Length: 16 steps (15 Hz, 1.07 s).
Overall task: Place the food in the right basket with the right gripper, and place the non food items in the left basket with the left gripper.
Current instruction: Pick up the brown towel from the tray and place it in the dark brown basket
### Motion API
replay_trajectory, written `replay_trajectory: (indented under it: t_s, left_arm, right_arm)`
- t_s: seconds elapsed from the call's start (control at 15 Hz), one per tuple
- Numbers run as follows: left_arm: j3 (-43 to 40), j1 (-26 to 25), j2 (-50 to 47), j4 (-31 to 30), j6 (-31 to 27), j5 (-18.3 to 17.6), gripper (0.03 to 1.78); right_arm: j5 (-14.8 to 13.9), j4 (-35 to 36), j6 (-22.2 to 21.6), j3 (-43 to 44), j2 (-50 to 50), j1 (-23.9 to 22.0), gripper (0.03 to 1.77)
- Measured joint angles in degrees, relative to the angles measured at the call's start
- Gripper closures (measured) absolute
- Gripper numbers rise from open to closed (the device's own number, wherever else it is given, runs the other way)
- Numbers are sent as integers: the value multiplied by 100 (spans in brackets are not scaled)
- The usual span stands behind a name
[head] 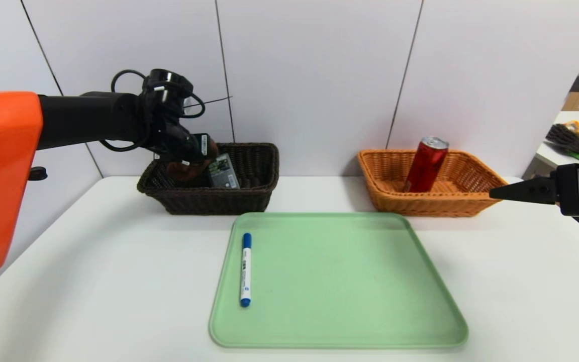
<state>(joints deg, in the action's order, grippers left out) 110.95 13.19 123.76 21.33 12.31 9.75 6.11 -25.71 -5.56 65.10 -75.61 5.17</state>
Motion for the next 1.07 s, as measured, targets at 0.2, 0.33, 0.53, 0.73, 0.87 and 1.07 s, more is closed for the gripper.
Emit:
replay_trajectory:
  t_s: [0.2, 0.33, 0.53, 0.73, 0.87, 1.07]
  left_arm:
    - [20, 0, 6, -1, 0, 2, 124]
    - [20, -7, 6, 0, -9, 2, 120]
    - [11, -10, 6, 0, -18, 13, 85]
    - [11, -10, 6, -1, -16, 35, 61]
    - [16, -13, 6, -1, -11, 59, 49]
    - [-1, -16, -57, 13, -27, 38, 37]
  right_arm:
    - [-2, 2, 5, 11, -7, 0, 10]
    - [0, 5, 5, 11, -11, 0, 10]
    - [4, 5, -4, 11, -16, 0, 10]
    - [6, 5, -4, 11, -18, 0, 10]
    - [6, 2, -4, 9, -18, 0, 10]
    - [9, -2, -2, 0, -16, 0, 10]
